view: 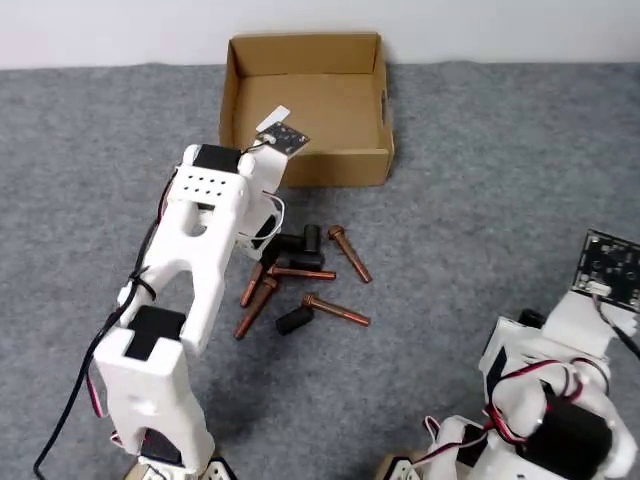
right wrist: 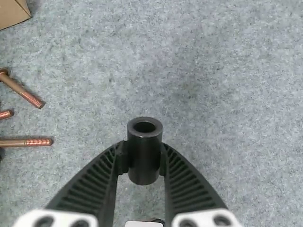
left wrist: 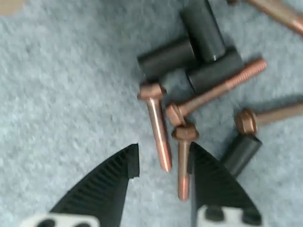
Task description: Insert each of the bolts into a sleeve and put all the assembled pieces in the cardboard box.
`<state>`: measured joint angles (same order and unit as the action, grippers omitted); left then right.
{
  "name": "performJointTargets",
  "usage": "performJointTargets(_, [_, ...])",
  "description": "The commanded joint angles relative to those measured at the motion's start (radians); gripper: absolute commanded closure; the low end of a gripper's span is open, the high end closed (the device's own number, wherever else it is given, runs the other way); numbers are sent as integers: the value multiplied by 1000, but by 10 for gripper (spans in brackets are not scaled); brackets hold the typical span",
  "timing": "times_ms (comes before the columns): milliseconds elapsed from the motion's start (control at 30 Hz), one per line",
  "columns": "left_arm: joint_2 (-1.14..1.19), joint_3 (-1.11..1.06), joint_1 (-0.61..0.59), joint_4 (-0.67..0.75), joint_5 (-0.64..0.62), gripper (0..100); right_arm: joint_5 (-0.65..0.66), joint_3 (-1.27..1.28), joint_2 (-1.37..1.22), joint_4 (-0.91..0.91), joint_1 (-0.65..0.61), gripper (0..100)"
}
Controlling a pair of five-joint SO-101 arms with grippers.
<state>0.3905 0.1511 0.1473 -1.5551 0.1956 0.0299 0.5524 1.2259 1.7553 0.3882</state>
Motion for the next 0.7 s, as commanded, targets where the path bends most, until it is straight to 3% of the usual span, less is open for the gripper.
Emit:
performJointTargets(0, [20,61,-2,46,12,823,-11,-3,-4,35,15,991])
performJointTargets(267, [115,65,-58,109,17,823,-9,-3,-4,35,15,991])
performJointTargets(667, [167,65,-9,127,14,823,-9,-3,-4,35,15,991])
